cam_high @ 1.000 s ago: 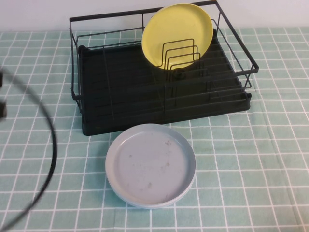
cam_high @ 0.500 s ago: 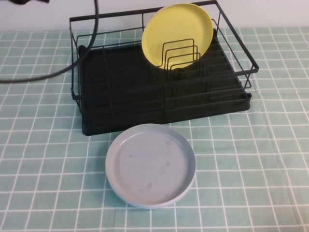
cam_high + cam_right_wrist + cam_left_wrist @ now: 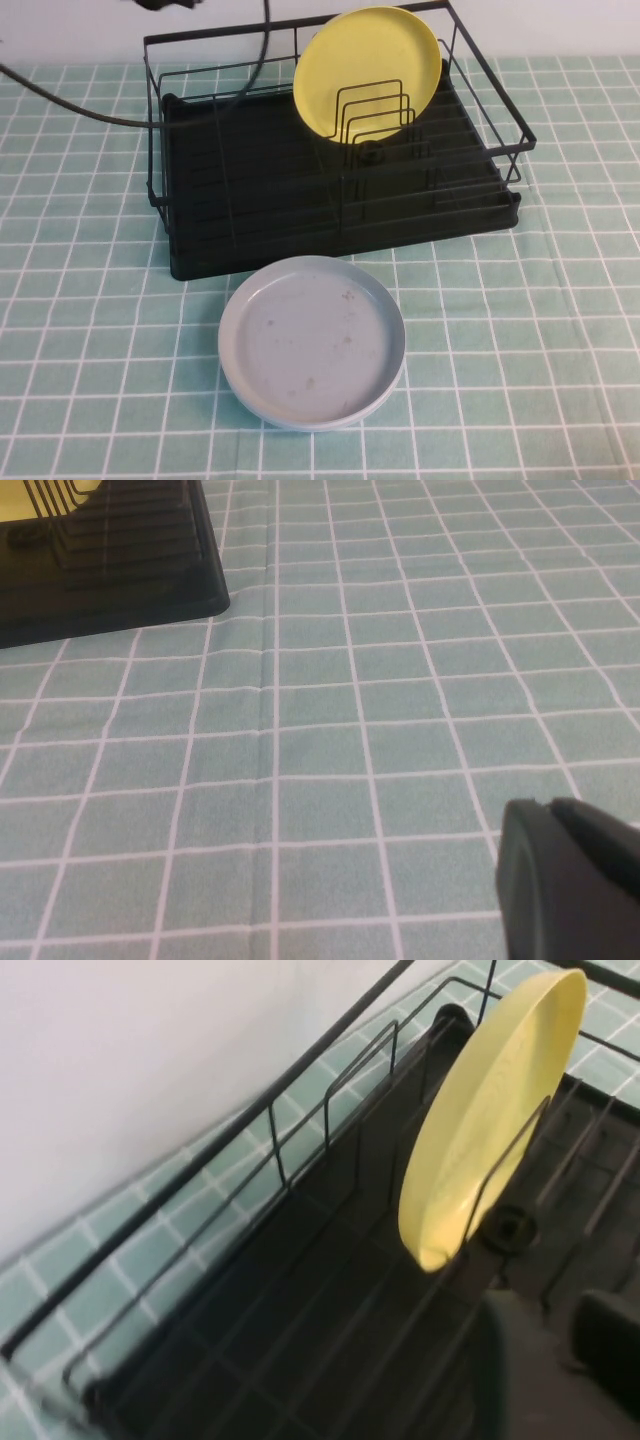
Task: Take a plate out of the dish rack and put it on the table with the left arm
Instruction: Grasp the plate from the shelf
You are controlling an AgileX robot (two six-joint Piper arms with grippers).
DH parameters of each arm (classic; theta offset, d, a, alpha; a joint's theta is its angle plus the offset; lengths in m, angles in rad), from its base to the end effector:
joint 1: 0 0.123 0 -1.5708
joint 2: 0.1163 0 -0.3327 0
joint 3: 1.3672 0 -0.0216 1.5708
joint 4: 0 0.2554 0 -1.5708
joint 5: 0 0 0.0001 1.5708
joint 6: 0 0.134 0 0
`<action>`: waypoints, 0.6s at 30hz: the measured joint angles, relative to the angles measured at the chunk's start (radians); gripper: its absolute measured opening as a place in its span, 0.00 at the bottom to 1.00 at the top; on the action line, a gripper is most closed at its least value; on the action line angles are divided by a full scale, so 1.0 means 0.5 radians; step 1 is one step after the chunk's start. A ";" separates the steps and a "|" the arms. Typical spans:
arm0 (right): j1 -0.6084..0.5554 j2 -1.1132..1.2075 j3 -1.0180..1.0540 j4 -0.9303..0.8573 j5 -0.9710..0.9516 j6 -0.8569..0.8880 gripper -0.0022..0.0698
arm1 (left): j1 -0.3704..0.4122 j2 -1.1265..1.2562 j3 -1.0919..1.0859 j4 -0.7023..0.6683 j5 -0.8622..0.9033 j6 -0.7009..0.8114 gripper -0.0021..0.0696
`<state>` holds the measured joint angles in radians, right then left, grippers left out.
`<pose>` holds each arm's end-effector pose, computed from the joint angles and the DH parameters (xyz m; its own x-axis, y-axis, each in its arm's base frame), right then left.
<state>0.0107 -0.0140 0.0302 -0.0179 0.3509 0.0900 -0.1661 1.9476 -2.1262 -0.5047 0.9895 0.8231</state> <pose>0.0510 -0.0003 0.1596 -0.2757 0.0702 -0.9587 0.0154 0.9975 0.0686 0.4792 -0.1353 0.4287 -0.2879 0.5160 -0.8068 0.7076 0.6823 0.1838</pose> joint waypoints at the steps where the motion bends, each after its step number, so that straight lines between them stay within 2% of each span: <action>1: 0.000 0.000 0.000 0.000 0.000 0.000 0.00 | -0.016 0.038 -0.029 0.000 -0.022 0.027 0.20; 5: 0.000 0.000 0.000 0.000 0.000 0.000 0.00 | -0.122 0.186 -0.114 0.000 -0.191 0.093 0.55; 7: 0.000 0.000 0.000 0.000 0.000 0.000 0.00 | -0.171 0.242 -0.128 -0.002 -0.318 0.093 0.66; 11: 0.000 0.000 0.000 0.000 0.000 0.000 0.00 | -0.257 0.321 -0.131 -0.002 -0.575 0.097 0.73; 18: 0.000 0.000 0.000 0.000 0.000 0.000 0.00 | -0.300 0.454 -0.132 -0.006 -0.670 0.109 0.74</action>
<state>0.0107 -0.0140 0.0302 -0.0179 0.3509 0.0900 -0.3160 2.1746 -2.1921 -0.5079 0.6545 0.8776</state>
